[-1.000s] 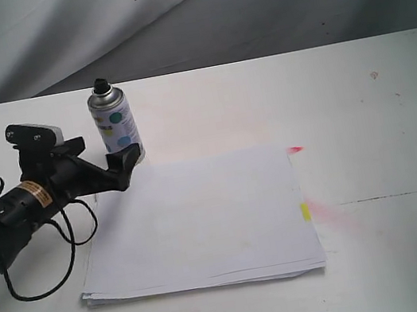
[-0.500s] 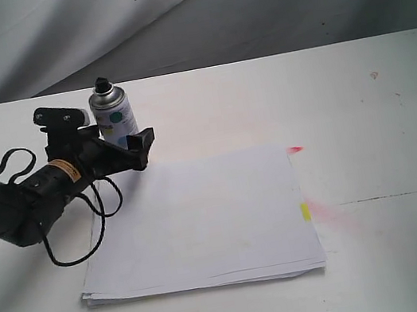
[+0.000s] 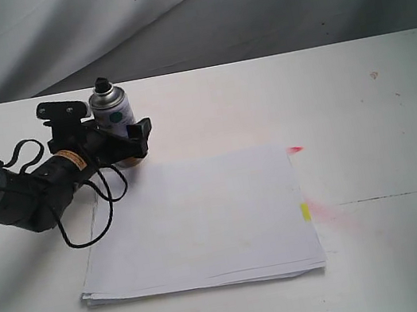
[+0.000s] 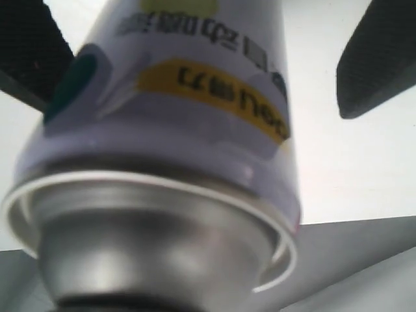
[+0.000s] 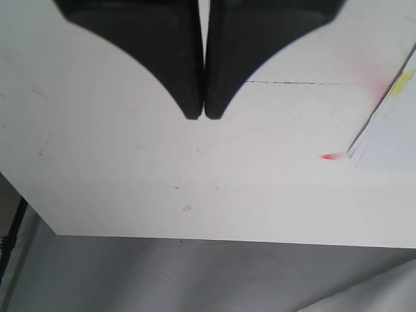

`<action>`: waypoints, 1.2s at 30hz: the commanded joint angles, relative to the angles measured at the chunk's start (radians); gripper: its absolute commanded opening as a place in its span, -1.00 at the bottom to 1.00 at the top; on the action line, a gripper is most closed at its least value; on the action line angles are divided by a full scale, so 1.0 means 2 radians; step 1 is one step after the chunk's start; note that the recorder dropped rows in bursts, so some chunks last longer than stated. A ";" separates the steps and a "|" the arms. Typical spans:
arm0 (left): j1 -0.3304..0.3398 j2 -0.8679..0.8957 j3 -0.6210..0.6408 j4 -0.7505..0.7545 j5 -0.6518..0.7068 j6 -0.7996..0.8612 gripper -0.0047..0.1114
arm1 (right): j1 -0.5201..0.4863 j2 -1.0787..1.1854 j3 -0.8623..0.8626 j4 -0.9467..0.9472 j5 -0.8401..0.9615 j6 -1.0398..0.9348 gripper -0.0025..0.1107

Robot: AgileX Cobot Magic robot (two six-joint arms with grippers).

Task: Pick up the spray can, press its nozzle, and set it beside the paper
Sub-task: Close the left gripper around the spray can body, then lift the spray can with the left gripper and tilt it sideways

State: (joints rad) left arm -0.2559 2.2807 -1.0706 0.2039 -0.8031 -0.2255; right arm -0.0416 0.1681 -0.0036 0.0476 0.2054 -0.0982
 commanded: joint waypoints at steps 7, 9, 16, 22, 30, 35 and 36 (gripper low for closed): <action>-0.002 0.000 -0.002 -0.031 -0.015 0.001 0.68 | -0.004 -0.001 0.002 0.003 -0.001 0.003 -0.96; -0.002 0.000 -0.002 -0.048 -0.015 0.001 0.49 | -0.004 -0.001 0.002 0.003 -0.001 0.003 -0.96; -0.002 0.000 -0.002 -0.056 -0.018 -0.001 -0.40 | -0.004 -0.001 0.002 0.003 -0.001 0.003 -0.96; -0.002 -0.002 -0.002 -0.056 -0.019 0.000 -0.92 | -0.004 -0.001 0.002 0.003 -0.001 0.003 -0.96; -0.002 -0.067 -0.002 0.027 0.045 0.038 -0.92 | -0.004 -0.001 0.002 0.003 -0.001 0.003 -0.96; -0.002 -0.154 -0.002 0.034 0.154 0.038 -0.92 | -0.004 -0.001 0.002 0.003 -0.001 0.003 -0.96; -0.002 -0.173 -0.002 0.034 0.179 0.038 -0.92 | -0.004 -0.001 0.002 0.003 -0.001 0.003 -0.96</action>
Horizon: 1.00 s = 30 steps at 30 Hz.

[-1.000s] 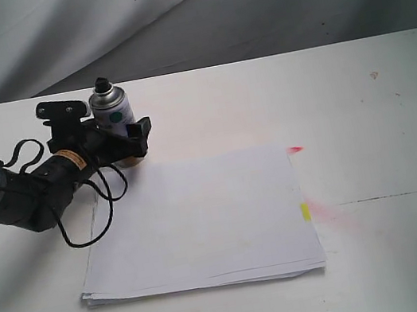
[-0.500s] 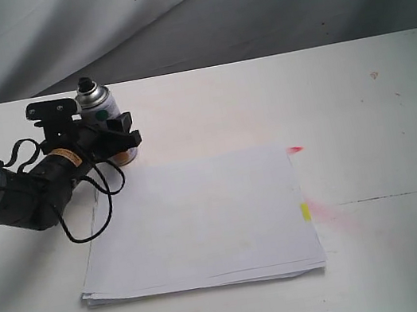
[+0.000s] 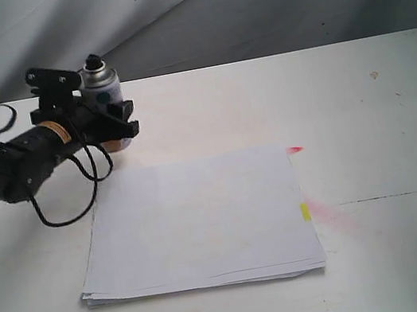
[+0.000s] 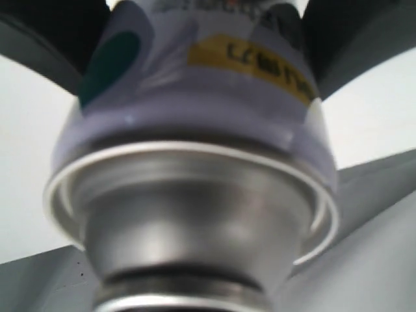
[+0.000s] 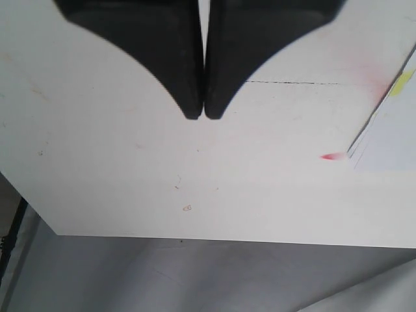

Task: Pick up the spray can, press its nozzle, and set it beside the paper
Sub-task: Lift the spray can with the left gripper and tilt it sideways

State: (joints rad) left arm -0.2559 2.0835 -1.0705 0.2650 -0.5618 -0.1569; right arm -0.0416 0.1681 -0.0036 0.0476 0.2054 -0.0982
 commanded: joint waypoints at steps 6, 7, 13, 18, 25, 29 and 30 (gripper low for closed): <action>-0.021 -0.181 -0.002 0.003 0.211 0.033 -0.92 | -0.004 -0.001 0.002 0.003 -0.001 0.003 -0.96; -0.028 -0.196 -0.001 0.003 0.225 0.042 -0.92 | -0.004 -0.001 0.002 0.003 -0.001 0.003 -0.96; -0.102 -0.252 -0.001 0.003 0.288 0.061 -0.92 | -0.004 -0.001 0.002 0.003 -0.001 0.003 -0.96; -0.156 -0.259 -0.001 0.003 0.320 0.064 -0.92 | -0.004 -0.001 0.002 0.003 -0.001 0.003 -0.96; -0.171 -0.259 0.023 0.003 0.298 0.053 -0.92 | -0.004 -0.001 0.002 0.003 -0.001 0.003 -0.96; -0.171 -0.259 0.041 0.003 0.295 0.055 -0.92 | -0.004 -0.001 0.002 0.003 -0.001 0.003 -0.96; -0.171 -0.259 0.044 0.003 0.294 0.056 -0.92 | -0.004 -0.001 0.002 0.003 -0.001 0.003 -0.96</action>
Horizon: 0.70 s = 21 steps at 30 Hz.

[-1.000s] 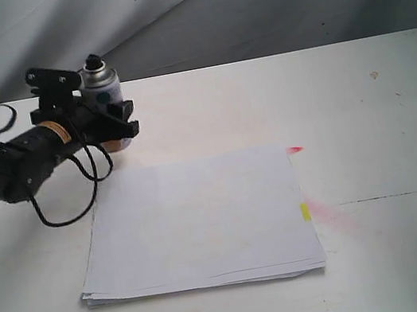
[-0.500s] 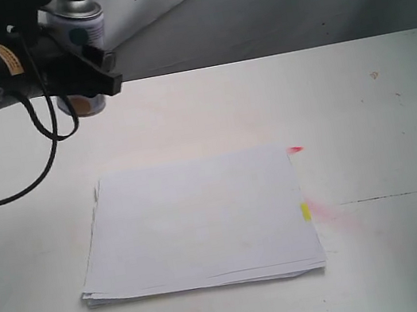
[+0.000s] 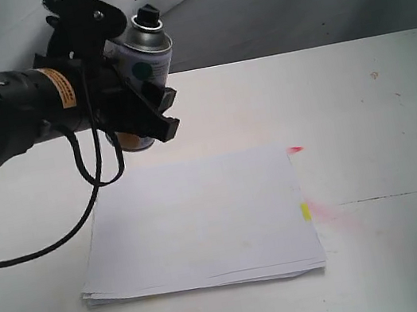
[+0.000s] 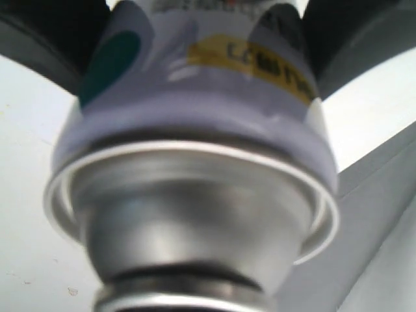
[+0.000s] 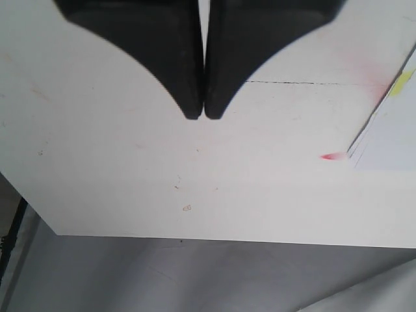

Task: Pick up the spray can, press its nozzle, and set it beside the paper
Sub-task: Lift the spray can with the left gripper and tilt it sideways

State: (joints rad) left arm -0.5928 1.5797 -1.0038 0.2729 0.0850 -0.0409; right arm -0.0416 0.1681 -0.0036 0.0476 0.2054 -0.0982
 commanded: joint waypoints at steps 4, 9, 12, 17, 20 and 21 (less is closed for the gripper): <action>-0.003 -0.007 0.023 -0.001 -0.031 -0.002 -0.92 | -0.004 -0.001 0.002 0.003 -0.001 0.003 -0.96; 0.001 -0.007 0.053 0.010 -0.072 -0.002 -0.92 | -0.004 -0.001 0.002 0.003 -0.001 0.003 -0.96; 0.003 -0.005 0.082 0.065 -0.127 -0.002 -0.92 | -0.004 -0.001 0.002 0.003 -0.001 0.003 -0.96; 0.003 0.001 0.099 0.117 -0.136 -0.004 -0.92 | -0.004 -0.001 0.002 0.003 -0.001 0.003 -0.96; 0.006 0.004 0.099 0.133 -0.123 -0.004 -0.92 | -0.004 -0.001 0.002 0.003 -0.001 0.003 -0.96; 0.006 0.005 0.099 0.142 -0.118 -0.004 -0.92 | -0.004 -0.001 0.002 0.003 -0.001 0.003 -0.96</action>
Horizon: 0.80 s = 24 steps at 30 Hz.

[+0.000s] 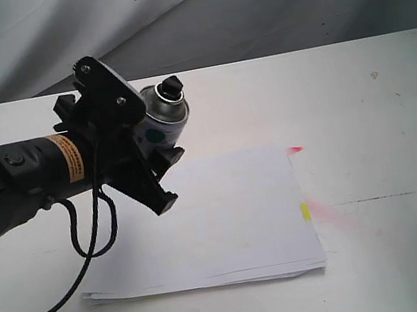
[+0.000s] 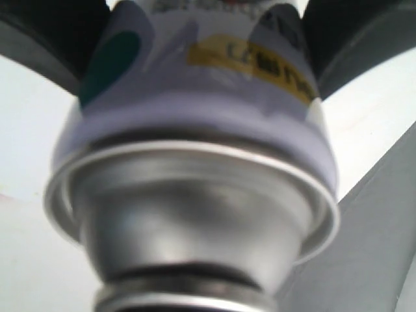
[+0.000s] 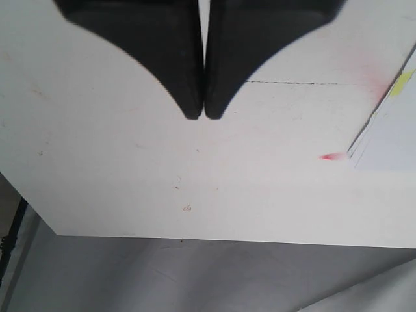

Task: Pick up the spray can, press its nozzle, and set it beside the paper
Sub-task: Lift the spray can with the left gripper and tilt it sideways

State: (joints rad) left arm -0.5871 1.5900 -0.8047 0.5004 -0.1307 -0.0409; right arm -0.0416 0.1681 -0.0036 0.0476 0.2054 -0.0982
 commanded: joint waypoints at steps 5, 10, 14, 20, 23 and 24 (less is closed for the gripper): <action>0.013 0.001 -0.001 0.052 0.003 -0.002 -0.92 | -0.004 -0.001 0.002 0.003 -0.001 0.003 -0.96; 0.041 0.001 -0.001 0.027 0.007 -0.004 -0.92 | -0.004 -0.001 0.002 0.003 -0.001 0.003 -0.96; 0.050 0.001 -0.001 0.027 0.011 -0.005 -0.92 | -0.004 -0.001 0.002 0.003 -0.001 0.003 -0.96; 0.050 0.001 -0.001 0.027 0.010 0.025 -0.92 | -0.004 -0.001 0.002 0.003 -0.001 0.003 -0.96; 0.050 0.003 -0.001 0.027 0.010 0.056 -0.92 | -0.004 -0.001 0.002 0.003 -0.001 0.003 -0.96; 0.050 0.006 -0.001 0.027 0.010 0.066 -0.92 | -0.004 -0.001 0.002 0.003 -0.001 0.003 -0.96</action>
State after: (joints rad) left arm -0.4866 1.6007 -0.8031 0.5651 -0.0739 0.0291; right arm -0.0416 0.1681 -0.0036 0.0476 0.2054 -0.0982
